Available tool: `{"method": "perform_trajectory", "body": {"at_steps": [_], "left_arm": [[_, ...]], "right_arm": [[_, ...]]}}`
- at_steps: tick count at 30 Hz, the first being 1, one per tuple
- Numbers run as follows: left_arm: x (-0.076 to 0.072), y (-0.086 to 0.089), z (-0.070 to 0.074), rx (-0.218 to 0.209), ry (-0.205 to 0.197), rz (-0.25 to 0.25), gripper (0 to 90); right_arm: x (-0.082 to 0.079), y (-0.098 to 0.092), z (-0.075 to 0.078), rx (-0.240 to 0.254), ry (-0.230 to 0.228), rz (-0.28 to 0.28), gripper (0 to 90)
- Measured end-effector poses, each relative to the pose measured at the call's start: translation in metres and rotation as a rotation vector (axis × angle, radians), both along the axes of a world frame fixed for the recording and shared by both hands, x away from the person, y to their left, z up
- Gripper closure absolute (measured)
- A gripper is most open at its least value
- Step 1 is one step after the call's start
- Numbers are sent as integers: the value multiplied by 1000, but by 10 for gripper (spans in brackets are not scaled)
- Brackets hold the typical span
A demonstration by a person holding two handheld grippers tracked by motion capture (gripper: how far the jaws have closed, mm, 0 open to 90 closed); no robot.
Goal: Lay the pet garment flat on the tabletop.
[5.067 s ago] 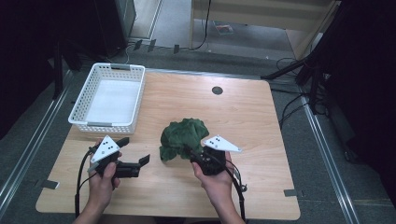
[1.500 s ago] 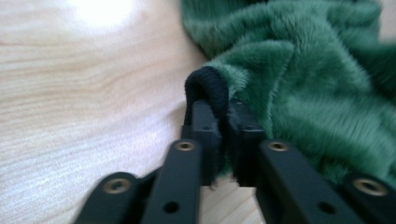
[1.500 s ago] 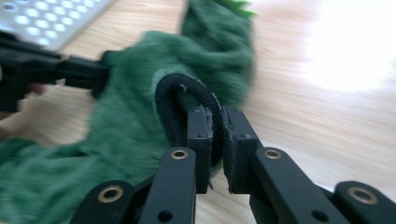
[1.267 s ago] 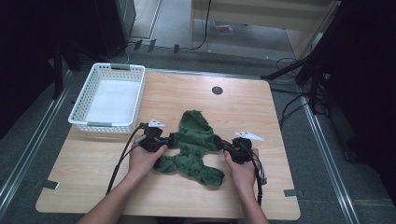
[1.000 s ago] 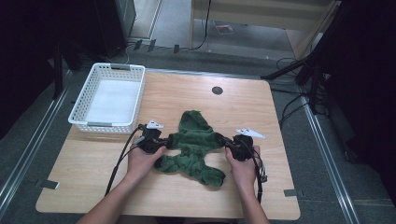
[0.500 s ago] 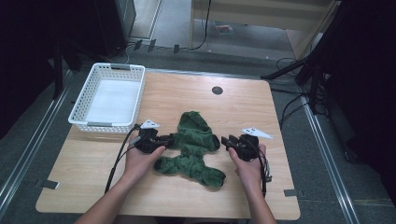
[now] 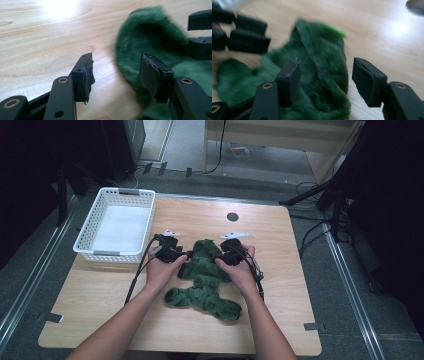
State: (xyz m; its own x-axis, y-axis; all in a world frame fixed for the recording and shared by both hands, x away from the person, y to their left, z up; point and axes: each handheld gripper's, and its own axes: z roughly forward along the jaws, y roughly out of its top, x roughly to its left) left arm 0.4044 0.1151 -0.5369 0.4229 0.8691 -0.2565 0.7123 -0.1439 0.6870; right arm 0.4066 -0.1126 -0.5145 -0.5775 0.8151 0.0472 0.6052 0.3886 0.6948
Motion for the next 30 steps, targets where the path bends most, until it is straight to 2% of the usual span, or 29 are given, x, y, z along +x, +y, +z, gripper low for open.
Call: {"method": "perform_trajectory", "body": {"at_steps": [2,3,5,7,9,10,11,12,13,14,16,17,18,20,21,22,23,24,25,26,27,28,29,30], "left_arm": [[4,0,-3,-10,7,2,445],[6,0,-3,-17,3,7,444],[8,-1,-3,-17,6,0,445],[10,-4,-3,-24,-1,-12,443],[12,-8,-2,-33,-13,-34,443],[13,-11,-1,-39,-23,-42,443],[13,-11,-1,-39,-23,-42,444],[13,-17,0,-37,-39,-64,446],[13,-21,0,-18,-47,-73,469],[13,-24,0,12,-52,-88,524],[12,-30,0,65,-51,-118,751],[12,-31,0,103,-68,-132,851],[12,-31,2,131,-96,-130,893],[11,-28,8,150,-148,-101,900],[11,-25,12,162,-184,-73,900],[11,-23,14,162,-201,-59,900],[10,-22,15,173,-219,-39,900],[10,-21,15,198,-228,-38,900],[11,-22,12,213,-221,-51,900],[12,-22,9,213,-193,-73,900],[12,-22,5,215,-173,-93,897],[11,-22,3,223,-160,-105,879],[10,-21,3,223,-149,-111,836],[9,-19,4,193,-146,-128,770]], "right_arm": [[5,-5,-6,-77,6,-45,468],[7,-12,-6,-77,10,-87,499],[10,-27,-5,-34,9,-174,538],[12,-39,-3,-2,15,-212,541],[11,-44,-2,69,17,-180,533],[10,-44,-2,87,15,-155,526],[9,-42,-2,95,16,-129,520],[8,-39,-3,102,21,-103,515],[7,-36,-4,100,27,-86,524],[7,-33,-6,84,20,-76,573],[8,-31,-10,65,28,-59,771],[9,-31,-12,70,31,-53,859],[10,-33,-12,73,29,-62,881],[11,-36,-9,84,-25,-75,891],[10,-37,-5,96,-73,-75,892],[8,-39,-1,122,-135,-46,892],[6,-39,0,125,-157,-36,891],[5,-38,0,101,-170,-40,887],[6,-38,-4,84,-151,-47,873],[8,-39,-9,75,-102,-52,843],[10,-41,-14,46,-66,-66,797],[12,-44,-17,42,-37,-86,734],[13,-49,-17,70,-10,-103,646],[15,-55,-18,107,31,-115,581]]}}
